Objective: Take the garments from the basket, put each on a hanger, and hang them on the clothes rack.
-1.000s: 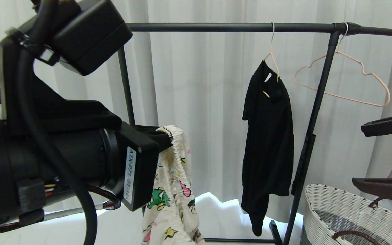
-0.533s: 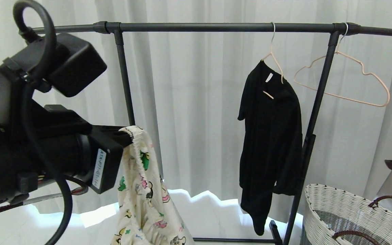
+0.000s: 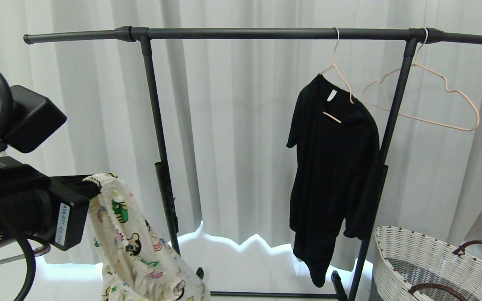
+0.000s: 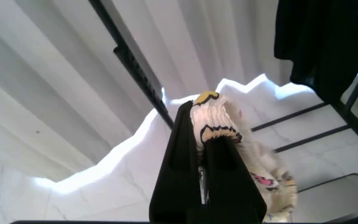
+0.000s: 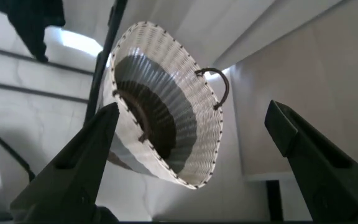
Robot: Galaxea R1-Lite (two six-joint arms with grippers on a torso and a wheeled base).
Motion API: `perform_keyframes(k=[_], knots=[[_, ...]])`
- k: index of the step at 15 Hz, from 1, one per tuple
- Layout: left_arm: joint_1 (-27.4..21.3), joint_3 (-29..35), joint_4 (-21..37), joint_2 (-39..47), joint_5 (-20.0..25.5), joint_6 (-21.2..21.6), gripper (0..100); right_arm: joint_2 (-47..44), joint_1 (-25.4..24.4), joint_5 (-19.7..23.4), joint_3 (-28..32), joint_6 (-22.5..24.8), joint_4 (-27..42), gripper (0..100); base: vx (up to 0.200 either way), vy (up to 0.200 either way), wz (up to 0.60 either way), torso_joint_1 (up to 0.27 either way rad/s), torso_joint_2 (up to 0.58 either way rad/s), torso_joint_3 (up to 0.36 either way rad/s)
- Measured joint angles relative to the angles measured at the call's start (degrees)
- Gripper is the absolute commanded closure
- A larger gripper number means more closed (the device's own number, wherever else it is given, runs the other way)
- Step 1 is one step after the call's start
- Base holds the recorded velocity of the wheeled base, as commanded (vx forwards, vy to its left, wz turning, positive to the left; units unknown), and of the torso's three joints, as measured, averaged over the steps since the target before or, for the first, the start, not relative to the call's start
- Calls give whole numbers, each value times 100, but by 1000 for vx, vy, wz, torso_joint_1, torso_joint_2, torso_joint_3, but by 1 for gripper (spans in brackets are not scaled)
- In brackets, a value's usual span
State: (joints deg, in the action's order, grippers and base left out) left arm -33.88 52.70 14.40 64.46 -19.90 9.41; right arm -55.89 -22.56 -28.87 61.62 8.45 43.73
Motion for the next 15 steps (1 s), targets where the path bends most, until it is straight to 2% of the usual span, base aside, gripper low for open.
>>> perform_keyframes(k=[3, 6, 10, 15], knots=[[67, -157, -20, -129, -2, 0, 100, 72, 463, 213, -99, -22, -440, 0, 0, 0, 0, 26, -130, -111], [76, -282, -6, -250, -5, -2, 100, 63, 901, 482, -118, -5, -706, 0, 0, 0, 0, 146, -427, -263], [76, -347, -12, -335, -5, 30, 100, 24, 978, 495, -105, 4, -730, 0, 0, 0, 0, 177, -453, -283], [74, -494, -41, -525, -5, 162, 100, -199, 984, 497, -85, 13, -1172, 0, 0, 0, 0, 195, -473, -275]])
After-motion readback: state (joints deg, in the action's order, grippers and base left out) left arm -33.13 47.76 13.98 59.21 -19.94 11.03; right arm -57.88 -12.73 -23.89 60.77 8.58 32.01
